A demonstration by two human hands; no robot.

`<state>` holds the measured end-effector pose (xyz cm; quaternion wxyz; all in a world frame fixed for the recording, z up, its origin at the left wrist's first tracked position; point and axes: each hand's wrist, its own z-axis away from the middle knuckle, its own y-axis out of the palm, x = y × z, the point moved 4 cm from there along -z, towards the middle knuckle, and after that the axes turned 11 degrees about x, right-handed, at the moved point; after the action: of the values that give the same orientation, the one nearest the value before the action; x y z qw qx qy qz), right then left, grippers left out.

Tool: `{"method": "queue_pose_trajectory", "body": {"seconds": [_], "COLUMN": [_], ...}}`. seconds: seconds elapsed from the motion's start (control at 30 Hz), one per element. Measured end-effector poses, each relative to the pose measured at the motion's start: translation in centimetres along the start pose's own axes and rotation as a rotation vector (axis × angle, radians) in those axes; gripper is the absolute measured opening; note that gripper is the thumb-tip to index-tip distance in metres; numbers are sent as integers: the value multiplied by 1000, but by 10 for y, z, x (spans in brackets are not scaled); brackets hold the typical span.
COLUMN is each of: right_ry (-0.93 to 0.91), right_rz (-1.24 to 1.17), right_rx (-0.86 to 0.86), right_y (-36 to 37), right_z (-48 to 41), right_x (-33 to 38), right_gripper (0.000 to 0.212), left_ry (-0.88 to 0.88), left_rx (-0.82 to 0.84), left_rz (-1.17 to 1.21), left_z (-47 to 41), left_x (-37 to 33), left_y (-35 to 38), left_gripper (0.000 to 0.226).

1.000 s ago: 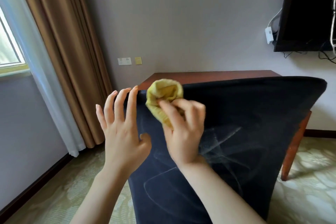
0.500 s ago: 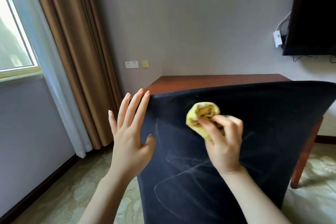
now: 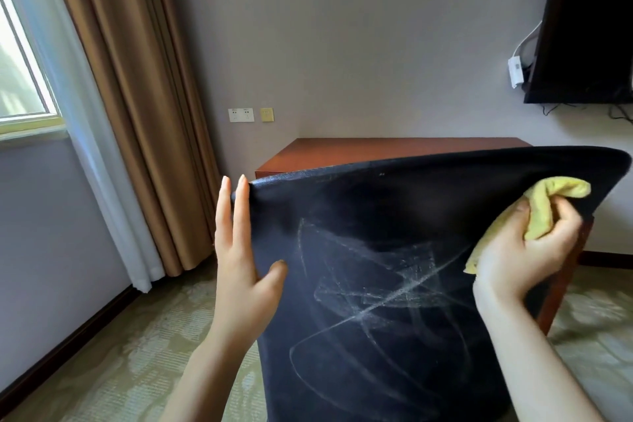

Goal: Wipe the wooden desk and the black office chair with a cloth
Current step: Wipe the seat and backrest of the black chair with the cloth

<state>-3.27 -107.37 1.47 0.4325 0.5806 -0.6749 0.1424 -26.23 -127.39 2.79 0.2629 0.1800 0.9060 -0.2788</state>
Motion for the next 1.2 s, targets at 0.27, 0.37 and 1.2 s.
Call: {"method": "queue_pose_trajectory", "body": {"seconds": [0.27,0.37,1.2], "right_ry": [-144,-271,-1604], "right_rz": [-25,-55,215], "right_rx": [-3,57,963], "right_y": [35,52,68], "right_z": [53,75,101], "right_x": [45,64,65], "right_gripper": [29,23,14], "left_ry": [7,9,-556], "left_rx": [82,118,103], "left_rz": [3,8,458], "left_z": [4,5,74], "left_x": [-4,-7,53], "left_y": [2,3,40], "left_gripper": [106,107,93]}}
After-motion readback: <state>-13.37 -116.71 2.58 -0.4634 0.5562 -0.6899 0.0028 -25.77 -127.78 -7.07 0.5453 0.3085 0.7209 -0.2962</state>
